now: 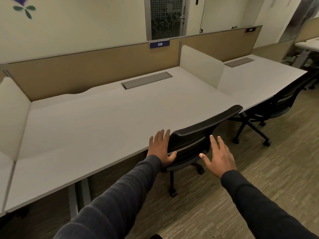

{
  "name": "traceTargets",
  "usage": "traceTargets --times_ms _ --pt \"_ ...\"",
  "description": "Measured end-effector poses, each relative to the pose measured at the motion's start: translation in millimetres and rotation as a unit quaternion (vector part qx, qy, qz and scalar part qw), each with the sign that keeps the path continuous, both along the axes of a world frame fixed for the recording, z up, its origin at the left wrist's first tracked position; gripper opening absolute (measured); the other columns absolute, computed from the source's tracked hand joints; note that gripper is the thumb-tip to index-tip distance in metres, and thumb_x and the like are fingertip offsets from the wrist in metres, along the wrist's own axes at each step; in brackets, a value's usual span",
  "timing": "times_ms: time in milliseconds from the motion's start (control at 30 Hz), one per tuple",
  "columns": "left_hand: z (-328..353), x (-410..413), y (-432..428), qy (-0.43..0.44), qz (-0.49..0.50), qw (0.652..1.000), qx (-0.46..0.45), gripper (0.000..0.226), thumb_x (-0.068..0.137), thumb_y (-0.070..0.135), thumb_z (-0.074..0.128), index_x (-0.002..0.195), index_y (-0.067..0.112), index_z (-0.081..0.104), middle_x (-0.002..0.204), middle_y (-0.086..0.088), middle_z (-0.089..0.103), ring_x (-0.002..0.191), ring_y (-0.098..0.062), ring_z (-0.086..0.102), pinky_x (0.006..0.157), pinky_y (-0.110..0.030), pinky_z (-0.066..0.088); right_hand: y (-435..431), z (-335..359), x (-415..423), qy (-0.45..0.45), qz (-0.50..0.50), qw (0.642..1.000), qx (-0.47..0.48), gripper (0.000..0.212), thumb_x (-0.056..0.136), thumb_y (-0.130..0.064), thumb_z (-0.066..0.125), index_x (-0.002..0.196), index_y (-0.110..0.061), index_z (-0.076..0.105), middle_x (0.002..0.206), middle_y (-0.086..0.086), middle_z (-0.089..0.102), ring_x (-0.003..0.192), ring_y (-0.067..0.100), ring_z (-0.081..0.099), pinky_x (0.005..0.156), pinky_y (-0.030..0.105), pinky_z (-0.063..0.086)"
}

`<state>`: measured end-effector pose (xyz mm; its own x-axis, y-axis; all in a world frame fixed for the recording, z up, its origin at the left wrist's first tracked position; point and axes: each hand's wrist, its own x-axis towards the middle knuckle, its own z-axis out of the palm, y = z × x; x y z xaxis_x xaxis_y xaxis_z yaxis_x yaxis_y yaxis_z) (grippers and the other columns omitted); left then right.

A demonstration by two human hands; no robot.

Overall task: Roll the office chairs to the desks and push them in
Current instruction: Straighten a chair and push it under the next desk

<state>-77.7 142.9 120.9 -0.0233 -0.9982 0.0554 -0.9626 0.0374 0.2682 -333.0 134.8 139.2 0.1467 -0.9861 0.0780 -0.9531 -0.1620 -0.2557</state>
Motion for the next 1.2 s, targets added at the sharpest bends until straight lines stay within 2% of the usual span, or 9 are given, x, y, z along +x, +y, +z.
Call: traceTargets --times_ms 167,233,300,400,600,900,1000,1100,1200 --pt "14 -41 -64 -0.033 -0.031 0.999 -0.013 0.100 0.082 0.060 0.058 0.158 0.022 0.004 0.163 -0.013 0.014 0.150 -0.031 0.008 0.121 -0.053 0.007 -75 13 -40 0.021 0.010 0.999 -0.023 0.092 0.090 -0.056 0.059 0.159 -0.019 0.011 0.164 0.019 0.013 0.147 0.037 0.022 0.113 0.051 0.034" --pt "16 -56 -92 -0.037 -0.027 0.999 0.005 0.094 0.080 0.061 0.059 0.154 0.019 0.019 0.156 -0.014 0.029 0.144 -0.034 0.023 0.117 -0.051 0.018 -106 18 -53 0.045 0.020 0.998 -0.024 0.092 0.090 -0.056 0.059 0.159 -0.019 0.010 0.164 0.018 0.011 0.149 0.037 0.019 0.115 0.051 0.032" --pt "16 -69 -117 -0.011 -0.022 0.998 0.051 0.081 0.079 0.060 0.063 0.143 0.017 0.039 0.136 -0.013 0.048 0.127 -0.034 0.045 0.105 -0.045 0.035 -136 21 -66 0.074 0.033 0.997 -0.017 0.093 0.090 -0.058 0.059 0.159 -0.021 0.010 0.165 0.018 0.008 0.150 0.037 0.015 0.117 0.051 0.029" --pt "13 -83 -141 0.011 -0.002 0.992 0.126 0.063 0.079 0.058 0.065 0.125 0.017 0.053 0.118 -0.009 0.058 0.108 -0.031 0.057 0.091 -0.039 0.045 -175 21 -79 0.109 0.053 0.993 0.011 0.093 0.089 -0.061 0.059 0.159 -0.022 0.012 0.165 0.016 0.007 0.151 0.035 0.011 0.120 0.051 0.024" --pt "8 -87 -138 -0.026 0.053 0.988 0.143 0.048 0.081 0.045 0.065 0.119 0.017 0.056 0.120 -0.008 0.062 0.107 -0.029 0.059 0.089 -0.037 0.047 -219 13 -86 0.139 0.102 0.981 0.086 0.092 0.087 -0.064 0.059 0.158 -0.023 0.017 0.166 0.012 0.007 0.153 0.033 0.002 0.123 0.052 0.011" --pt "7 -100 -74 -0.005 0.151 0.979 0.134 0.044 0.077 0.037 0.068 0.115 0.019 0.056 0.118 -0.008 0.063 0.108 -0.030 0.060 0.090 -0.036 0.048 -224 -1 -120 0.167 0.225 0.958 0.056 0.085 0.085 -0.059 0.061 0.156 -0.030 0.023 0.164 0.005 0.021 0.153 0.029 0.009 0.123 0.053 0.000" --pt "10 -113 -51 -0.011 0.182 0.975 0.129 0.041 0.071 0.038 0.068 0.107 0.023 0.057 0.113 -0.003 0.064 0.104 -0.028 0.061 0.087 -0.036 0.048 -224 -1 -139 0.156 0.251 0.954 0.045 0.077 0.082 -0.049 0.066 0.150 -0.032 0.034 0.156 0.003 0.036 0.149 0.027 0.021 0.123 0.053 0.004" --pt "9 -124 -26 -0.020 0.213 0.972 0.099 0.039 0.063 0.042 0.067 0.097 0.027 0.057 0.104 0.001 0.065 0.097 -0.025 0.063 0.079 -0.032 0.046 -218 1 -150 0.153 0.276 0.948 0.025 0.065 0.076 -0.042 0.069 0.137 -0.034 0.049 0.137 -0.003 0.055 0.134 0.021 0.042 0.119 0.049 0.017" --pt "6 -131 5 -0.026 0.239 0.967 0.080 0.040 0.059 0.047 0.066 0.093 0.026 0.059 0.097 0.004 0.066 0.093 -0.024 0.064 0.078 -0.032 0.050 -205 1 -150 0.172 0.334 0.927 -0.003 0.058 0.070 -0.041 0.068 0.127 -0.035 0.058 0.117 -0.008 0.063 0.113 0.019 0.055 0.103 0.039 0.037"
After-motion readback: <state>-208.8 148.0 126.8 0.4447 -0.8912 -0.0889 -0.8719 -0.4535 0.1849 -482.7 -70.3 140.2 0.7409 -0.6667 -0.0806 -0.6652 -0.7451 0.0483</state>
